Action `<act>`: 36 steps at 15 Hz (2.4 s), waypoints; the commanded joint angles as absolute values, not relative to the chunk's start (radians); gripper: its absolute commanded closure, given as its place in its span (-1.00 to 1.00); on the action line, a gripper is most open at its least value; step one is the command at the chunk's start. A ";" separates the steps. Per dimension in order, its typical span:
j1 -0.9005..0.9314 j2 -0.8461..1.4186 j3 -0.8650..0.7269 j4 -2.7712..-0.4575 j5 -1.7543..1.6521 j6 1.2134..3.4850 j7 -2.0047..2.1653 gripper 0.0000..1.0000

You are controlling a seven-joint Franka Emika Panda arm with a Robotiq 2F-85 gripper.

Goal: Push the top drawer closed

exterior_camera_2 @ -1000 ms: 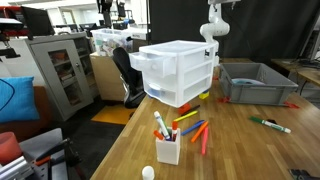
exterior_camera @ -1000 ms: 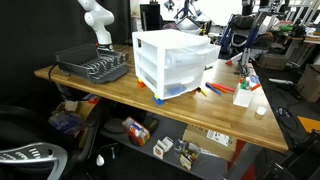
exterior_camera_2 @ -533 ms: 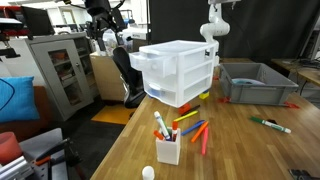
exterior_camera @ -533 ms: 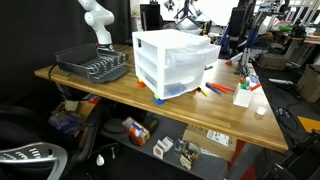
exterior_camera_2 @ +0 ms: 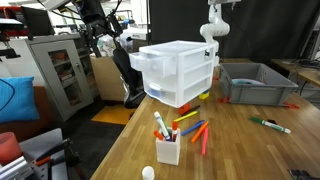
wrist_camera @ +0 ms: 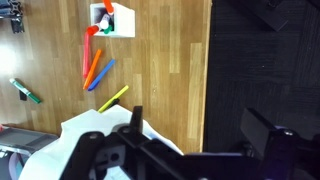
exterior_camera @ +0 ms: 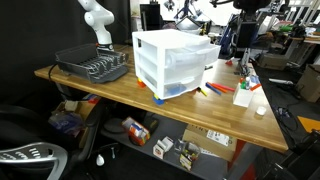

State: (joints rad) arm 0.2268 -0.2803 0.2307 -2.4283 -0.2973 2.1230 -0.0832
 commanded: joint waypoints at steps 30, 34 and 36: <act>0.244 0.047 0.264 -2.312 -0.923 2.274 0.293 1.00; 0.244 0.079 0.251 -2.278 -0.938 2.288 0.288 1.00; 0.245 0.095 0.246 -2.262 -0.945 2.296 0.285 1.00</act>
